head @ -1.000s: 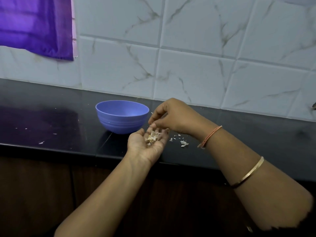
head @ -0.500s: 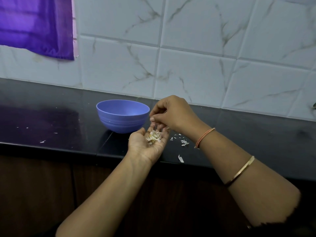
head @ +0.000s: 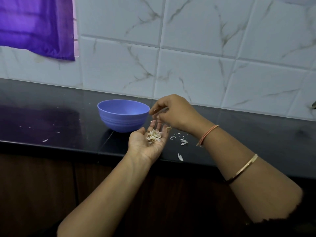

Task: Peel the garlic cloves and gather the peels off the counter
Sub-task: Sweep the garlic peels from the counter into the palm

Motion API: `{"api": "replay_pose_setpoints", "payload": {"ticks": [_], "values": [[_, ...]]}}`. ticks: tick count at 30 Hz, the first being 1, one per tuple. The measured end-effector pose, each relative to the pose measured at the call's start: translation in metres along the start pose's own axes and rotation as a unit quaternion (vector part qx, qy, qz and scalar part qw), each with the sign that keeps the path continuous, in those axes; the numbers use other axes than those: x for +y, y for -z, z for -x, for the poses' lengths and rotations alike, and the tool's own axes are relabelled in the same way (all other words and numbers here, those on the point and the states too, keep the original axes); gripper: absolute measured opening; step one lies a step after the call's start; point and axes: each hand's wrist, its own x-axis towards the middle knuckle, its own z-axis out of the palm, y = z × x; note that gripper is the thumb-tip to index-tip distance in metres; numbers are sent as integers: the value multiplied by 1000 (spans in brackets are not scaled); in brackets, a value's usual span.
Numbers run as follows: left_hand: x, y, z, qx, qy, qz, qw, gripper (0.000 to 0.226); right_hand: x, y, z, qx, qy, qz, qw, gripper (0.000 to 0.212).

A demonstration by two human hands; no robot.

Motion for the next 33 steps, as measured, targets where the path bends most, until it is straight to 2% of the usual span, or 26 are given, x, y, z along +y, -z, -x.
{"api": "replay_pose_setpoints", "payload": {"ticks": [3,5,9,11,17,22,33], "values": [[0,0,3,10,1,-5,1000,42,5,3,0,75,6,31,997,20],[0,0,6,11,-1,-7,1000,42,12,9,0,84,-22,48,995,23],[1,1,13,18,-9,-13,1000,41,30,19,7,-19,-135,5,991,19],[1,1,18,20,-11,-12,1000,40,38,19,15,-70,-159,-41,984,18],[-6,6,38,27,-9,-17,999,39,59,24,38,-140,-153,-103,973,17],[-12,16,56,24,7,-20,999,37,62,22,56,-174,-139,-75,972,24],[-31,54,84,46,63,-42,996,32,63,2,64,-100,-65,-39,992,13]]}}
